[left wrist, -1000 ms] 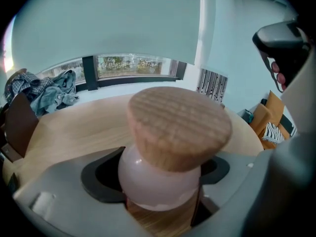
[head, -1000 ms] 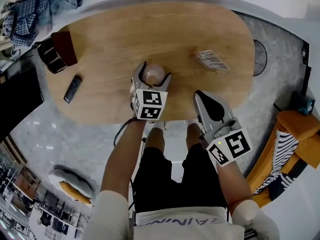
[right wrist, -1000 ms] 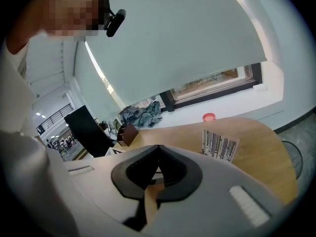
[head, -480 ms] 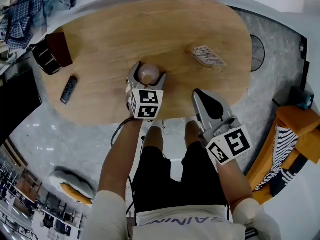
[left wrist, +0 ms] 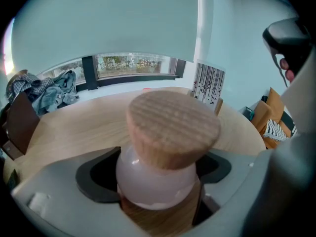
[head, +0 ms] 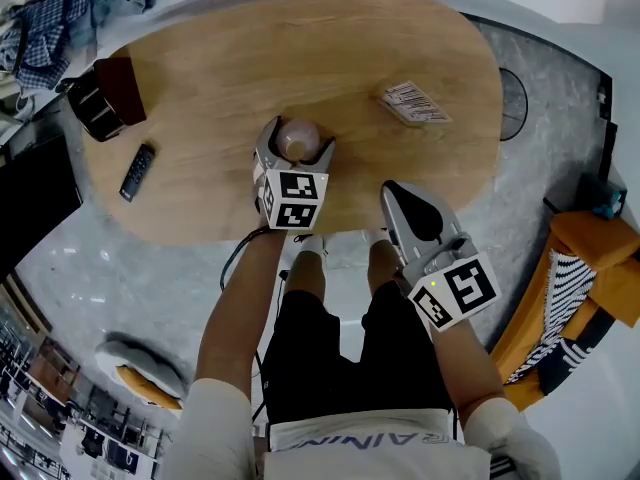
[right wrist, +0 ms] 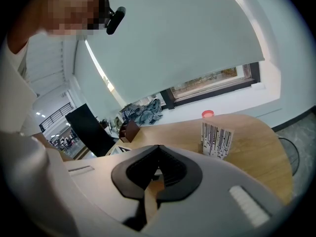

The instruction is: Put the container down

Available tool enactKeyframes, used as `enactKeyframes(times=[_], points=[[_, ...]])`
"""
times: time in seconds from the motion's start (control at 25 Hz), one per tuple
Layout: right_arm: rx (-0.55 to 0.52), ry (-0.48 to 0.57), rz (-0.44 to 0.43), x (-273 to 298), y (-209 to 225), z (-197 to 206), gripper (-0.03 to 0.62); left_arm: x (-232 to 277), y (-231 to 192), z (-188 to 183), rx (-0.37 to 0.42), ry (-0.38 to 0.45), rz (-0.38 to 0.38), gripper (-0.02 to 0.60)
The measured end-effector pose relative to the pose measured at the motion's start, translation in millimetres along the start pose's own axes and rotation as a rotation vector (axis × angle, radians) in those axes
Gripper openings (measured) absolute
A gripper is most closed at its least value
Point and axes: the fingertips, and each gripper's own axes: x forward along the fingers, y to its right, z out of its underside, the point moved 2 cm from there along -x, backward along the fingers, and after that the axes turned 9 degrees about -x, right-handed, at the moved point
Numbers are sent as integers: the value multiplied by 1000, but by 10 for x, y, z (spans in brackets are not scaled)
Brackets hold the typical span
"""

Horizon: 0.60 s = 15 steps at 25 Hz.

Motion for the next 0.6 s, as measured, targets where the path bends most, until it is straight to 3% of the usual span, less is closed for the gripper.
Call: enactKeyframes(times=[0.32, 0.6], points=[[-13, 12, -8, -149, -178, -46, 15, -321, -36, -66, -19, 54, -15, 472], [-25, 25, -36, -425, -459, -231, 15, -1109, 6, -108, -54, 83, 3, 474]])
